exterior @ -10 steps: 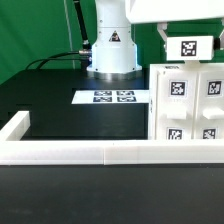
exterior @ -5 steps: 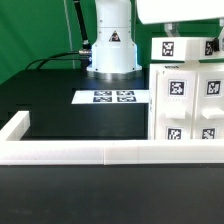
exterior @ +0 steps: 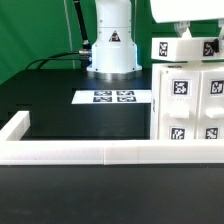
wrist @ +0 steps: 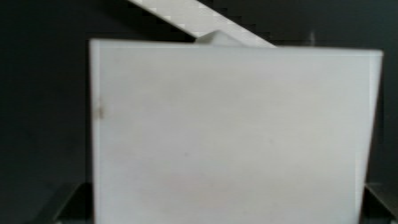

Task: Assemble cabinet

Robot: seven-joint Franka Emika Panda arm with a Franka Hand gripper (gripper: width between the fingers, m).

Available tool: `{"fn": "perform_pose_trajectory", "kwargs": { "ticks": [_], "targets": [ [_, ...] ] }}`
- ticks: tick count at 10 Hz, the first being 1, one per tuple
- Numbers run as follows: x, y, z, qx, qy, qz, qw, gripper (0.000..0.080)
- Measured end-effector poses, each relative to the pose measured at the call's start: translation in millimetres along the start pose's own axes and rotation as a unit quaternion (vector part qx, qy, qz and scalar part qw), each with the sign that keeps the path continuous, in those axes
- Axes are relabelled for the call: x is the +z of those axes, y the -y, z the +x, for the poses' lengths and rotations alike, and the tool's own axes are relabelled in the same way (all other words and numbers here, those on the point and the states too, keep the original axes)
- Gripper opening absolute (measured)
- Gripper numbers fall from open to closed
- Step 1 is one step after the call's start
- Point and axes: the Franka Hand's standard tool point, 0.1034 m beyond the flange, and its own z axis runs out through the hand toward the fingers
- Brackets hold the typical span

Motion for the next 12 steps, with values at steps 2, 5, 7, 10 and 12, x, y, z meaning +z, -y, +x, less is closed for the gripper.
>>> {"fn": "perform_pose_trajectory", "kwargs": {
  "ticks": [2,5,7,10,12],
  "targets": [
    [-0.2,0.9,-1.0,0.057,0.003,0.002,0.998,0.0564],
    [-0.4,2.2,-1.5,0.178,0.012,0.013,0.984,0.0564],
    [-0.6,3.9,-2.1,0.240,0.013,0.016,0.971,0.0564],
    [-1.3,6.8,-2.3,0.335,0.017,0.022,0.942,0.0564],
    [-1.9,8.9,-3.3,0.356,0.021,0.026,0.934,0.0569]
  ]
}}
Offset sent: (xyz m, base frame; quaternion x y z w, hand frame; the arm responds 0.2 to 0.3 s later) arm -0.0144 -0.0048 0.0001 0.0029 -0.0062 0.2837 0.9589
